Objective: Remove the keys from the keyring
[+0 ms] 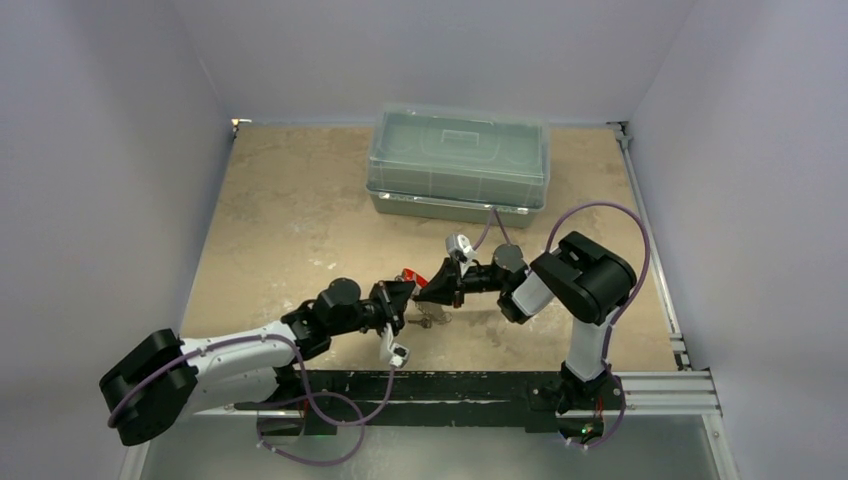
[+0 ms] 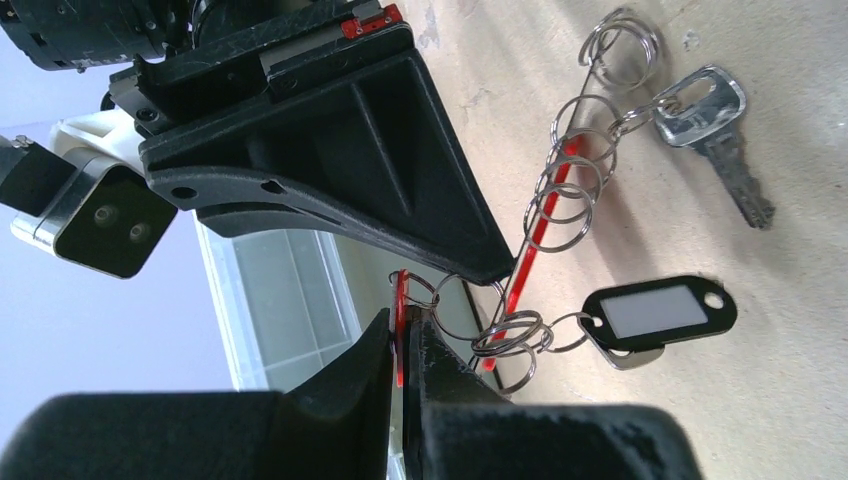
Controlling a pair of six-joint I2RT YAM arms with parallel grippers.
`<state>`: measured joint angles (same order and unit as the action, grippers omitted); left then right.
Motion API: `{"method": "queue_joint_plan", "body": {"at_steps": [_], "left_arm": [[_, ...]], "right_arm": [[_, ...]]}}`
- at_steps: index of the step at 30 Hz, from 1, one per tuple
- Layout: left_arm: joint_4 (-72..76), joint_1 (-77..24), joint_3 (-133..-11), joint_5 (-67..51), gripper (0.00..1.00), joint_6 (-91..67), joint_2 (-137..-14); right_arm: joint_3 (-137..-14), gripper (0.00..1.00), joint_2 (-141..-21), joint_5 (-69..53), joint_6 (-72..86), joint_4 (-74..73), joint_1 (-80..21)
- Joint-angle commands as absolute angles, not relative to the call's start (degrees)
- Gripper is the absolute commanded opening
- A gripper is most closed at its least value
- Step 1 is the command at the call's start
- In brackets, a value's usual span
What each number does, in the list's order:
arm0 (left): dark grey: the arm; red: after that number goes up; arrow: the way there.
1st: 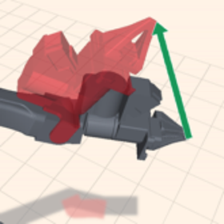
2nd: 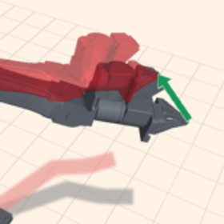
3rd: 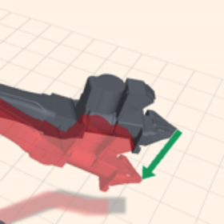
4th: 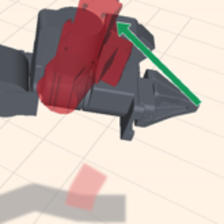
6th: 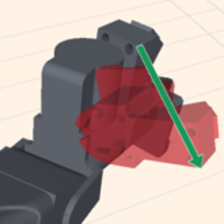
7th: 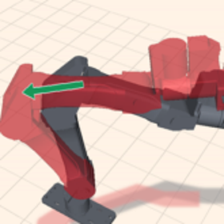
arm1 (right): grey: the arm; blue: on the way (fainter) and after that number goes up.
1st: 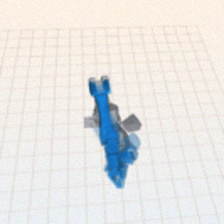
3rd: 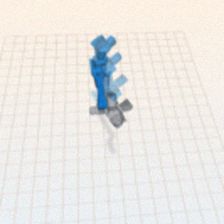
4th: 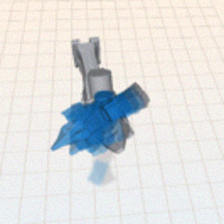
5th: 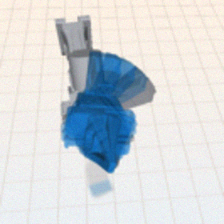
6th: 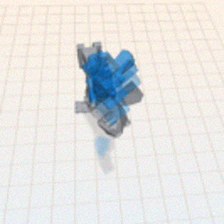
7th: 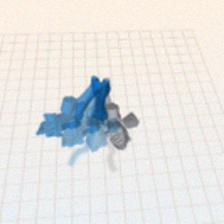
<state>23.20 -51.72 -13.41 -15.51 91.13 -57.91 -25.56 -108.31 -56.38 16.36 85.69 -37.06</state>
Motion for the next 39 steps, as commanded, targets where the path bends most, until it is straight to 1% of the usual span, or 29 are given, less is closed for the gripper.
{"method": "queue_joint_plan", "body": {"at_steps": [1, 8, 13, 22, 25, 26, 27, 29, 33, 39], "left_arm": [[26.2, -51.7, -15.4, -19.6, 0.0, 93.1, -61.0], [27.9, -52.0, -16.9, -20.3, 0.0, 94.3, -65.8], [23.9, -52.0, -16.3, -20.4, 0.0, 95.5, -64.0], [23.1, -52.0, -15.0, -18.6, 0.0, 95.3, -61.3], [23.7, -51.9, -14.5, -18.5, 0.0, 94.8, -61.0], [24.4, -51.8, -14.3, -18.5, 0.0, 94.7, -61.0], [25.1, -51.8, -13.9, -18.5, 0.0, 94.6, -61.1], [26.2, -51.7, -13.5, -18.5, 0.0, 94.3, -61.3], [27.5, -51.5, -13.0, -19.6, 0.0, 93.6, -60.6], [28.8, -51.3, -12.7, -21.2, 0.0, 92.9, -59.7]], "right_arm": [[-26.8, 0.0, -104.1, -55.0, 13.3, 87.1, -37.7], [-26.8, 0.0, -104.0, -55.0, 15.1, 88.5, -37.8], [-26.2, 0.0, -103.6, -55.7, 15.0, 88.8, -37.6], [-26.3, 0.0, -105.2, -57.6, 15.2, 88.5, -36.1], [-25.6, 0.13, -104.8, -58.2, 15.3, 88.4, -35.2], [-25.2, 0.19, -104.5, -58.4, 15.2, 88.4, -34.7], [-24.7, 0.24, -104.2, -58.9, 14.9, 88.4, -34.5], [-23.6, 0.31, -103.3, -59.3, 13.9, 88.3, -34.0], [-22.2, 0.39, -101.2, -59.7, 10.5, 87.0, -33.0], [-22.3, 0.45, -97.3, -59.7, 3.2, 80.7, -32.8]]}}
